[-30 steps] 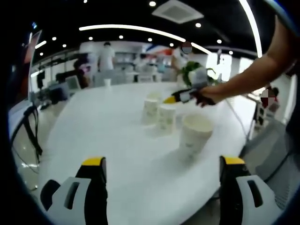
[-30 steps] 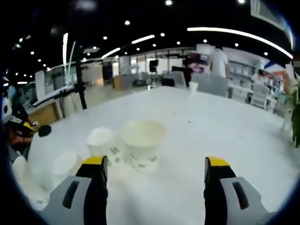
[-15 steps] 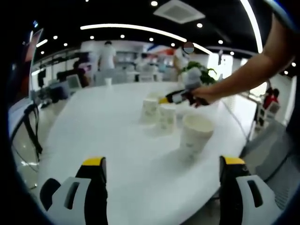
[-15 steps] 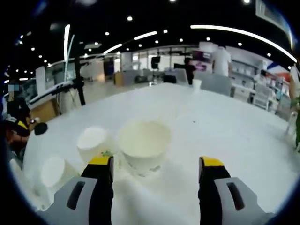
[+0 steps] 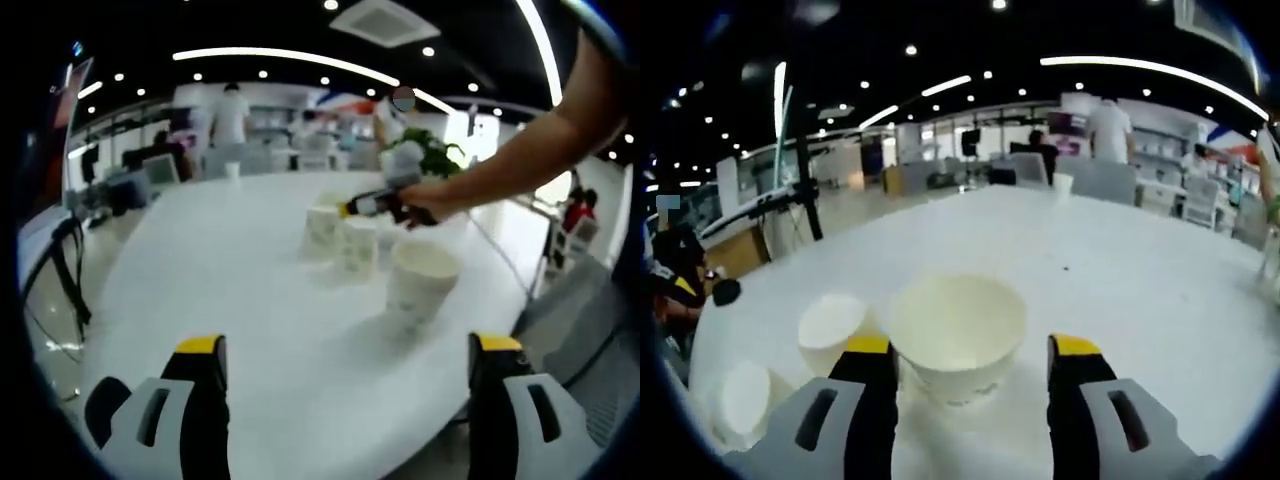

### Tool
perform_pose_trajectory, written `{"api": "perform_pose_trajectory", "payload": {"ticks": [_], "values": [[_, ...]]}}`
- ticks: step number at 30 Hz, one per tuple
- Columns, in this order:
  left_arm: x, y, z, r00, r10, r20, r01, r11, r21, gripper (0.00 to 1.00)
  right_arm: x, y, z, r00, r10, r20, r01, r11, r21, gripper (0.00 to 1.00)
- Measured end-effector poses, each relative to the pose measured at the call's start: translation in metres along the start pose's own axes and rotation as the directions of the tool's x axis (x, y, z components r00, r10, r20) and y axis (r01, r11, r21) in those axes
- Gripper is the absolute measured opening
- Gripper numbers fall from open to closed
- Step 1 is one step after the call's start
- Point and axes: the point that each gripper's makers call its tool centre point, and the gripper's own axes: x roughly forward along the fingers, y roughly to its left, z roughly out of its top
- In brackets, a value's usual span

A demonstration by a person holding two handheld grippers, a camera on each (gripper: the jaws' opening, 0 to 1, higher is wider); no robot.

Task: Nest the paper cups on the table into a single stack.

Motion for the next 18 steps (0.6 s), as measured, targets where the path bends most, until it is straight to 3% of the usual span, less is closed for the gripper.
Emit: {"api": "perform_pose_trajectory", "payload": {"ticks": [4, 9, 18], "values": [[0.0009, -0.0015, -0.0008, 1.0, -0.004, -0.005, 0.004, 1.0, 0.002, 1.0, 0.0043, 0.0006, -0.0001, 1.0, 0.011, -0.003, -0.011, 1.0, 0.012, 0.54], [0.0015, -0.0014, -0.0012, 1.0, -0.001, -0.007, 0.001, 1.0, 0.001, 1.0, 0.0057, 0.0, -0.001, 1.0, 0.009, -0.01, -0.009, 1.0, 0.004, 0.43], [0.0019, -0.0009, -0.0005, 1.0, 0.001, -0.004, -0.001, 1.0, 0.0, 1.0, 0.0039, -0.0019, -0.0009, 1.0, 0.01, -0.014, -0.01, 1.0, -0.003, 0.42]]}}
